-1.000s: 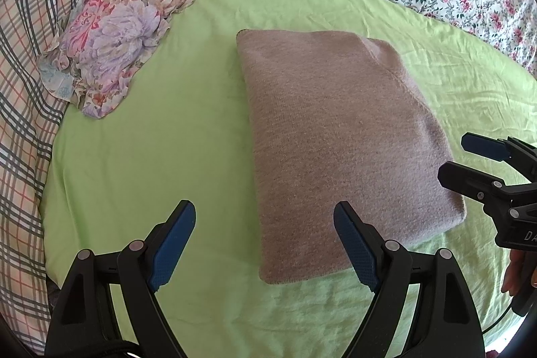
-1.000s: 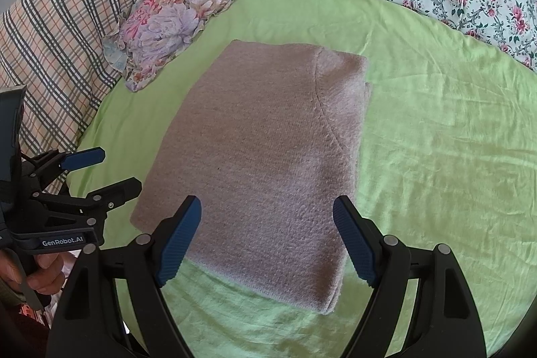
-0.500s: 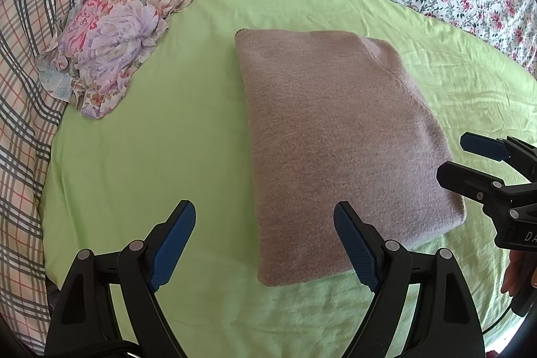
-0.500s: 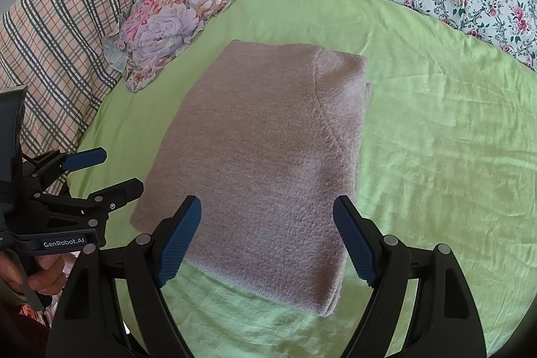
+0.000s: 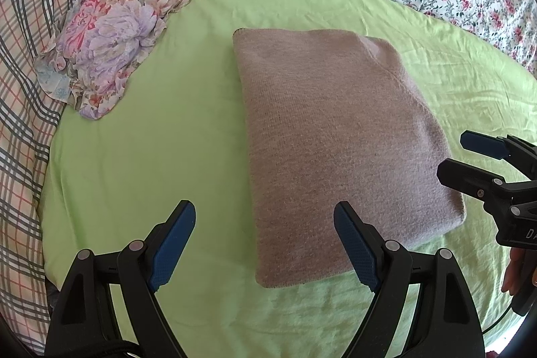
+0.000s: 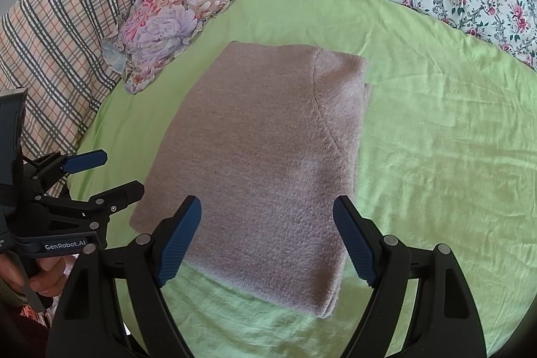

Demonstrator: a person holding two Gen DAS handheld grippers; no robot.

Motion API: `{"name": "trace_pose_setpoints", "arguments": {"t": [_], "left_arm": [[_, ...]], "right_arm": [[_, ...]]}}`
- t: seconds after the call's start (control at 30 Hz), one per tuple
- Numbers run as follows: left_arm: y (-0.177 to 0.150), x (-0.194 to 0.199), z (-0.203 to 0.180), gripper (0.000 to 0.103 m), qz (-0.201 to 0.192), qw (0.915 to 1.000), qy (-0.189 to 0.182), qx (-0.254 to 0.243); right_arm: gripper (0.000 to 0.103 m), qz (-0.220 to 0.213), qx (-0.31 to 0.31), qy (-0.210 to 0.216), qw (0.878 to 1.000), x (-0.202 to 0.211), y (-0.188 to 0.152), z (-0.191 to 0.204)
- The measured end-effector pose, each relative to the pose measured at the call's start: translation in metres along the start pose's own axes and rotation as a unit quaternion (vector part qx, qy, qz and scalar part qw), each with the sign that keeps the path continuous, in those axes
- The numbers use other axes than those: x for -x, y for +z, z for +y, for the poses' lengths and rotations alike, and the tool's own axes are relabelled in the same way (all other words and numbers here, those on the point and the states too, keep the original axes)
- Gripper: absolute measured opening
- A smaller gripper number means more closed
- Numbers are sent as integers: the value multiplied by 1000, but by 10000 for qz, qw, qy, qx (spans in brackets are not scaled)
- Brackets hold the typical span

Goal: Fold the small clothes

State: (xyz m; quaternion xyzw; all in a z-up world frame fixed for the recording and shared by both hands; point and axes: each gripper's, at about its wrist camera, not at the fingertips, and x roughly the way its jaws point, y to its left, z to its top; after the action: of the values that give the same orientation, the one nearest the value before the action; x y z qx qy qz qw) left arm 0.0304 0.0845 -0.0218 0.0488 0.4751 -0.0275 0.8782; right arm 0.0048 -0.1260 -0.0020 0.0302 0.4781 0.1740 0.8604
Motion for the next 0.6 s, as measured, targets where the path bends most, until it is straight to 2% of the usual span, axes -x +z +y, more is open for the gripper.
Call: {"name": "trace_pose_setpoints", "arguments": {"t": [0.6], "left_arm": [[0, -1, 0, 85, -8, 10000, -2, -2]], "right_arm": [[81, -6, -2, 8, 10000, -1, 2, 0]]}}
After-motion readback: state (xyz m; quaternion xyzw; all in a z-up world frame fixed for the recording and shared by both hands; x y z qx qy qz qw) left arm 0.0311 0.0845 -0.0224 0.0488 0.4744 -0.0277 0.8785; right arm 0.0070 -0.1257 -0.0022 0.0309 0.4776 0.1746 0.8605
